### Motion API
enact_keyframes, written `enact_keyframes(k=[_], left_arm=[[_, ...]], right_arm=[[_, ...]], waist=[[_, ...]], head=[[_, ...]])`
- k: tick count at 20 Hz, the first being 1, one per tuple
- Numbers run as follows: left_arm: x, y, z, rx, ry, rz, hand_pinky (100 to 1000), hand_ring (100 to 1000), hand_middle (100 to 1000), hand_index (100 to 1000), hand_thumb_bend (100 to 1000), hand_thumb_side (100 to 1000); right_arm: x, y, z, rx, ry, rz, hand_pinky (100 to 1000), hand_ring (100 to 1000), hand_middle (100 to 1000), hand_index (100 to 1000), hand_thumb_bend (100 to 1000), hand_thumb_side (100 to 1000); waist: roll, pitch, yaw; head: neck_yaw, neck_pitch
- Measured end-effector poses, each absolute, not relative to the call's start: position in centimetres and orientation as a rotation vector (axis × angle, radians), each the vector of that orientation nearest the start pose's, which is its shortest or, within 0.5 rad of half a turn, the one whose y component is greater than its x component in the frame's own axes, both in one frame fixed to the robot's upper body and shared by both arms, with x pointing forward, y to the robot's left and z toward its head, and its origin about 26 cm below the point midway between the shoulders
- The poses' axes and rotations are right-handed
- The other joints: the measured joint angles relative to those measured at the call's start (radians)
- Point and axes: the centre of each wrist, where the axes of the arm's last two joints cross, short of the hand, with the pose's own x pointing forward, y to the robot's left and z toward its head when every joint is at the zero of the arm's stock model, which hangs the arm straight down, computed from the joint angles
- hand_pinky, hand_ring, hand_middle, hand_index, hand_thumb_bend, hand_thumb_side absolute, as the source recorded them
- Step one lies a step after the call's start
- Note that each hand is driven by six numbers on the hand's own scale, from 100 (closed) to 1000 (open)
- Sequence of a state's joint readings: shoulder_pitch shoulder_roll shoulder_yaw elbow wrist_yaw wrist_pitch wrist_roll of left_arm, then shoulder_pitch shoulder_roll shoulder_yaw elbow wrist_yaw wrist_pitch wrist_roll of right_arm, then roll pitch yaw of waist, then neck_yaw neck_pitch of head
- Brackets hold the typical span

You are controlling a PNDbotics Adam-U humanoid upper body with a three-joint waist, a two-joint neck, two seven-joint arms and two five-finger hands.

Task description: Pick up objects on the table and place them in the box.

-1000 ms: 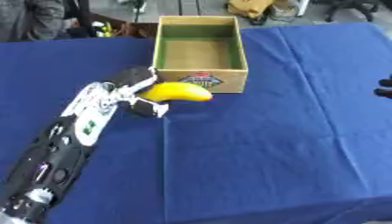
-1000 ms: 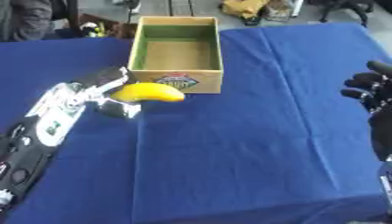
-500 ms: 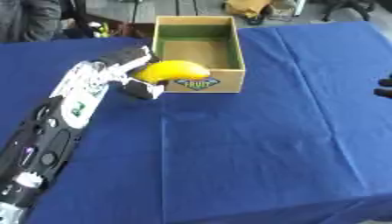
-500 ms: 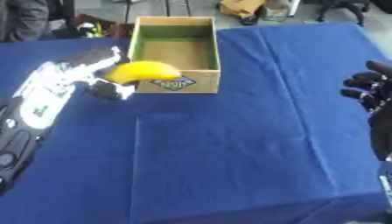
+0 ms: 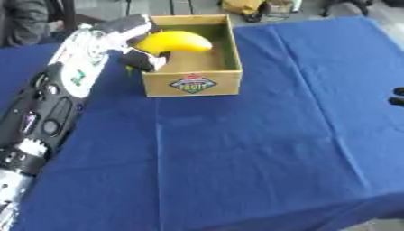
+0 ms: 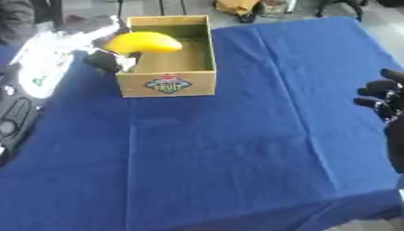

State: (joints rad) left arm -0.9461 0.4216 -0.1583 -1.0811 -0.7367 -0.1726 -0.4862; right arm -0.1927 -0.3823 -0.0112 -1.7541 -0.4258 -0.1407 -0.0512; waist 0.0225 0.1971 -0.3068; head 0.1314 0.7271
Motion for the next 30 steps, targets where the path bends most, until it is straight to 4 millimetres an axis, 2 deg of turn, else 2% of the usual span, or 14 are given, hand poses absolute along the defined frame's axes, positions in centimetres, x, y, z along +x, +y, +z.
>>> enact_keyframes(k=[5,8,12,14,16,18,19,20,21,24,25,27,30], left_arm=[[48.1,25.9,23.7,0.77,-1.561,-1.456,502,369,395,569,197,313],[48.6,27.3,23.2,0.793,-1.536,-1.418,513,376,401,575,193,322],[49.0,29.0,22.4,0.822,-1.496,-1.369,532,386,411,588,207,328],[49.1,29.6,22.4,0.85,-1.486,-1.355,549,409,435,617,293,331],[49.1,30.0,22.5,0.886,-1.475,-1.354,569,435,462,639,360,372],[49.1,30.2,22.3,0.909,-1.461,-1.365,578,445,472,643,379,383],[49.1,30.3,22.2,0.915,-1.455,-1.372,626,521,537,661,493,471],[49.2,30.3,22.1,0.919,-1.449,-1.381,629,526,541,661,501,477],[49.2,30.4,22.1,0.922,-1.442,-1.39,663,584,587,667,642,584],[49.2,30.5,22.0,0.923,-1.441,-1.406,733,689,658,697,838,752],[49.2,30.5,22.0,0.923,-1.446,-1.408,753,709,672,710,866,781],[49.2,30.6,22.0,0.915,-1.474,-1.403,769,716,677,718,863,821],[49.0,30.5,22.2,0.893,-1.57,-1.364,773,694,649,705,778,838]], right_arm=[[32.0,-29.7,12.8,0.156,-2.077,0.046,650,653,582,766,100,872],[32.3,-29.4,13.1,0.173,-2.084,0.066,650,653,582,766,100,873],[32.4,-29.0,13.3,0.187,-2.088,0.068,650,653,582,766,100,873],[32.5,-28.9,13.3,0.19,-2.088,0.071,650,653,582,765,100,873],[32.5,-28.8,13.4,0.194,-2.09,0.074,650,653,582,765,100,873],[32.5,-28.8,13.4,0.196,-2.091,0.074,650,653,582,765,100,873],[32.5,-28.8,13.4,0.196,-2.091,0.074,650,653,581,765,100,873],[32.5,-28.8,13.4,0.197,-2.091,0.074,650,653,581,765,100,873],[32.5,-28.8,13.4,0.197,-2.091,0.074,650,653,581,765,100,873],[32.5,-28.8,13.4,0.197,-2.092,0.074,650,652,581,764,100,874],[32.5,-28.8,13.4,0.197,-2.092,0.074,650,652,581,764,100,874],[32.5,-28.8,13.4,0.197,-2.092,0.074,650,652,581,764,100,874],[32.5,-28.8,13.4,0.197,-2.091,0.073,650,652,581,764,100,874]], waist=[[0.029,0.033,-0.083],[0.044,0.051,-0.128],[0.051,0.064,-0.157],[0.056,0.068,-0.164],[0.06,0.068,-0.169],[0.062,0.068,-0.171],[0.062,0.068,-0.173],[0.062,0.068,-0.174],[0.062,0.068,-0.174],[0.062,0.068,-0.174],[0.062,0.068,-0.174],[0.062,0.065,-0.171],[0.062,0.058,-0.157]], head=[[0.044,-0.028],[0.074,-0.044],[0.101,-0.053],[0.108,-0.054],[0.113,-0.054],[0.114,-0.056],[0.116,-0.056],[0.116,-0.056],[0.116,-0.056],[0.116,-0.056],[0.116,-0.056],[0.114,-0.056],[0.111,-0.056]])
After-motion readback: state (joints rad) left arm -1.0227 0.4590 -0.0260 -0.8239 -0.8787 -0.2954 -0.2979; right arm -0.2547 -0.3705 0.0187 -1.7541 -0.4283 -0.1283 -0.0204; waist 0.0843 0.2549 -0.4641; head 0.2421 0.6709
